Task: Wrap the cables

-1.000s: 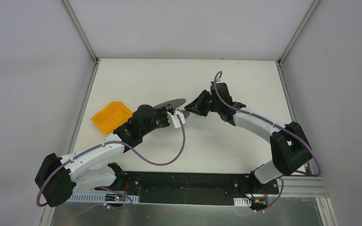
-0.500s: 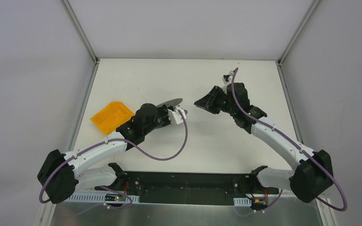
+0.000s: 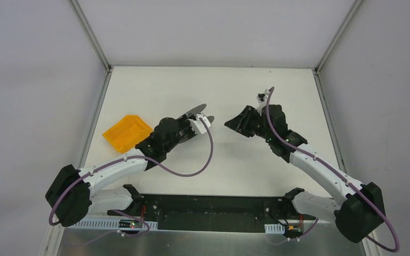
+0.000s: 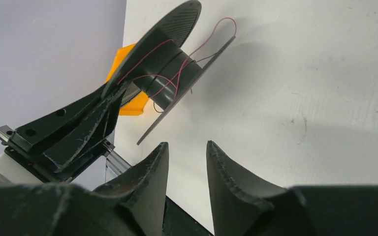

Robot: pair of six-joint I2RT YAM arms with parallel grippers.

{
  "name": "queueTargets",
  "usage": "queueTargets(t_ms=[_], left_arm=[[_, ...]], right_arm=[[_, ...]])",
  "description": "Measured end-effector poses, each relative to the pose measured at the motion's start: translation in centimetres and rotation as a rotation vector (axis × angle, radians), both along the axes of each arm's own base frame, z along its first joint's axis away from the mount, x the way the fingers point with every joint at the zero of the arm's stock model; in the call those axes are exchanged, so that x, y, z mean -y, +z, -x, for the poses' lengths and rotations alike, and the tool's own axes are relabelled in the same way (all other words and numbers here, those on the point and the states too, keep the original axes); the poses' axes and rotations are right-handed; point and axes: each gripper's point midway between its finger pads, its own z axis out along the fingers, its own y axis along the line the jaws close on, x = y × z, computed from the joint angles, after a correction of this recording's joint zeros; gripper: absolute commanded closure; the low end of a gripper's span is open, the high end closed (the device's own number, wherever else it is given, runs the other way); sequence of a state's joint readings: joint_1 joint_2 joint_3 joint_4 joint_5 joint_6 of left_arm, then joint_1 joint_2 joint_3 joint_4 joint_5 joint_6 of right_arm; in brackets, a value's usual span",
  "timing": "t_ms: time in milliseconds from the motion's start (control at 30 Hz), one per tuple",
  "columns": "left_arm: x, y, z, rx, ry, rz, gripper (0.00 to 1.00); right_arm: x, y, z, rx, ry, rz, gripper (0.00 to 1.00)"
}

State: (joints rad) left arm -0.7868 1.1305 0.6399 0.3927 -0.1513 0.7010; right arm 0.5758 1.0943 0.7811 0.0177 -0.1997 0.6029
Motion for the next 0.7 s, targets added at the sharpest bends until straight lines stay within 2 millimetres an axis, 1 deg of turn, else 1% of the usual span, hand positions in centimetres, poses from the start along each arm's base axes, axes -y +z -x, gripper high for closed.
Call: queueTargets(t_ms=[133,200,300,467,600,700], left_arm=[[0.4,-1.0,-0.1,0.002,0.011,0.009,1.0],[1.0,-1.6,0.0,0.002,0.003,-0.011,1.0],[2.1,-2.0,0.3,0.024,-0.016,-0.038,1.0],[3.2,-2.4,0.6,0.053,-0.035,-0.077,1.0],[3.9,-2.7,1.0,0.064,-0.044,-0.101,1.0],[4.6,-3.0,1.5,0.068,-0.055,-0.115,0.99]], right_arm=[[0.2,-1.1,0.1,-0.019,-0.025,0.016,0.6],[0.6,-1.6,-0.1,-0.026,-0.049,0.027,0.58],[1.0,-2.2,-0.3,-0.043,-0.086,0.036,0.51],[1.2,-2.2,-0.7,-0.076,-0.141,-0.001,0.48],[0.7,-1.9,-1.4,-0.11,-0.176,-0.067,0.48],[0.3,-2.7,-2.1,-0.153,-0.196,-0.085,0.48]])
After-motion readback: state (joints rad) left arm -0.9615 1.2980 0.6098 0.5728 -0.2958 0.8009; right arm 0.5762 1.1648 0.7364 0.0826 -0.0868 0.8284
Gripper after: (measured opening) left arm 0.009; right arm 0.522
